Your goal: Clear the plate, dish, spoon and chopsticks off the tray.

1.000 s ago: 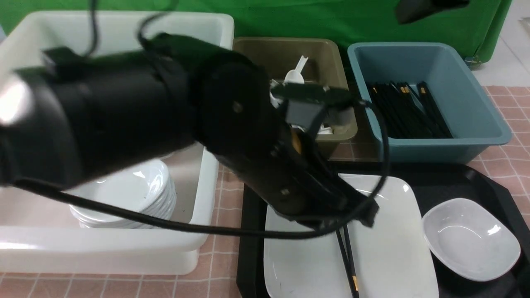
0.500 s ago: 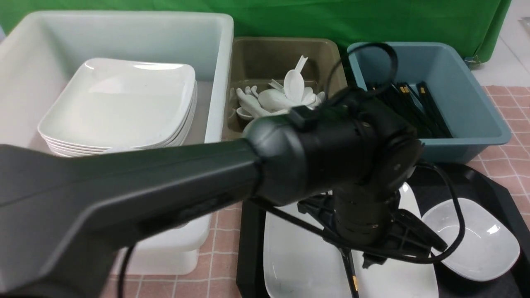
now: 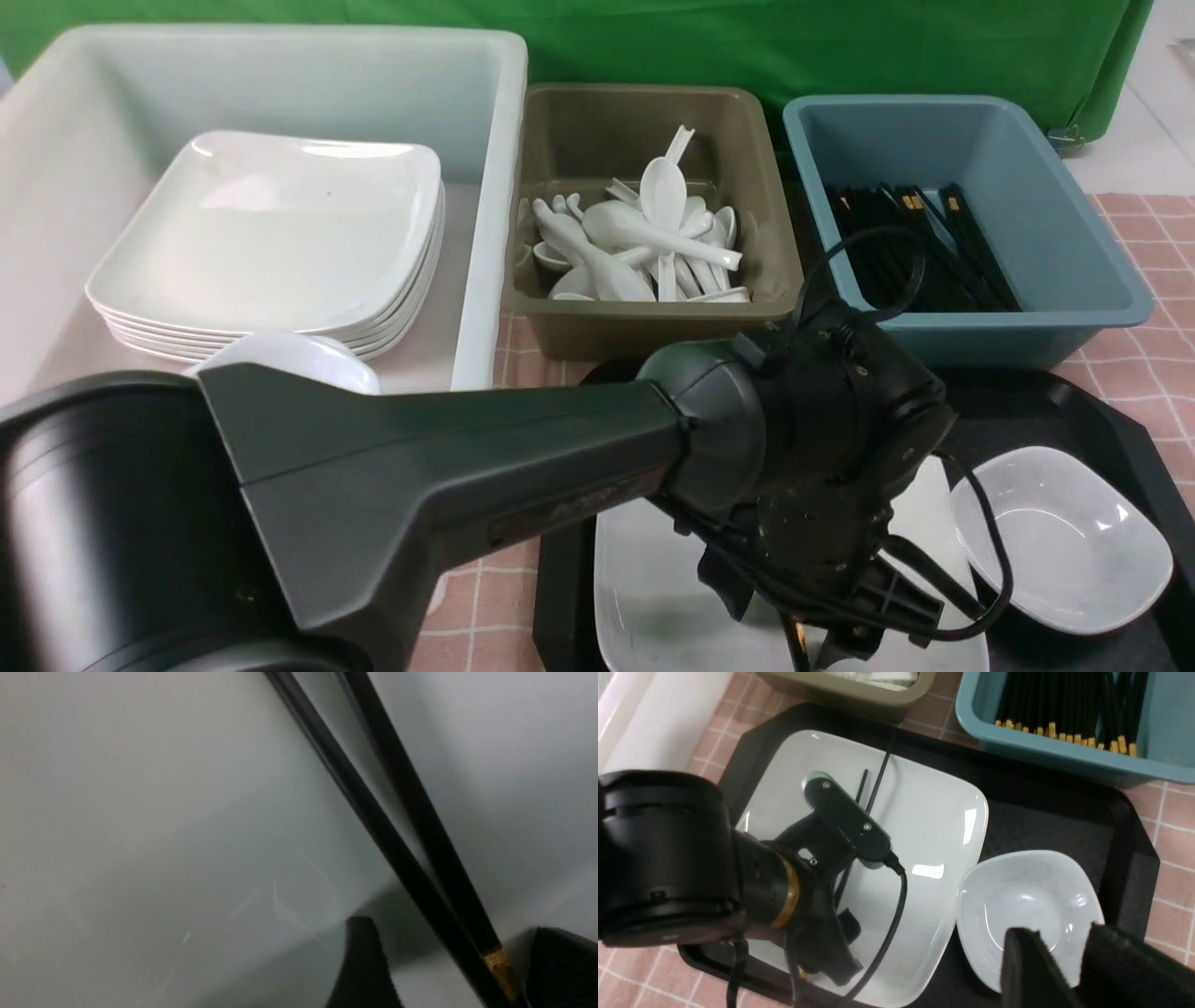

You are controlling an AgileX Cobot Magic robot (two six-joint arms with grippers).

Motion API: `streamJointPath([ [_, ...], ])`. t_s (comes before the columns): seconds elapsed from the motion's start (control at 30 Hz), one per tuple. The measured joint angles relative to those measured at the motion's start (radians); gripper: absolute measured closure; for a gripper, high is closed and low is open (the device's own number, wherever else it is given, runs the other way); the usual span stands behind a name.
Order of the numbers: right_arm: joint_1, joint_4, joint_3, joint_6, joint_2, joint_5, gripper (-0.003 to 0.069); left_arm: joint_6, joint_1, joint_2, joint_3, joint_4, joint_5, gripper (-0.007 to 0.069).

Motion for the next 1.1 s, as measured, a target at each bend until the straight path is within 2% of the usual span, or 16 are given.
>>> streamJointPath([
  [0.07,0.0,0.0,0.001,0.0,0.0,0.0,0.0422,-0.005,0.0,0.001,0.0,0.004,0.016,0.0293],
  [0.1,0.0,0.0,0.001,0.0,0.0,0.0,0.0422,-0.005,0.0,0.001,0.0,0.004,0.019,0.0303],
  [0.2,0.0,0.0,0.001,0.0,0.0,-0.002,0.0421,-0.005,0.0,0.001,0.0,0.011,0.048,0.0512],
  [0.23,0.0,0.0,0.001,-0.001,0.0,-0.002,0.0421,-0.005,0.0,0.001,-0.001,0.013,0.05,0.056],
  [0.3,0.0,0.0,0.001,-0.002,0.0,-0.004,0.042,-0.004,0.0,0.001,-0.001,0.012,0.054,0.0594],
  [0.6,0.0,0.0,0.002,-0.004,0.0,-0.007,0.0419,0.044,0.0,-0.032,-0.002,-0.012,0.146,0.0606],
  [0.73,0.0,0.0,0.002,-0.004,0.0,-0.007,0.0419,0.121,-0.005,-0.091,-0.002,-0.1,0.154,0.0606],
  [0.9,0.0,0.0,0.002,-0.004,0.0,-0.015,0.0419,0.151,-0.005,-0.114,-0.043,-0.198,0.155,0.0606],
  [1.1,0.0,0.0,0.002,-0.003,0.0,-0.015,0.0419,0.158,0.064,-0.114,-0.192,-0.278,0.108,0.0606],
])
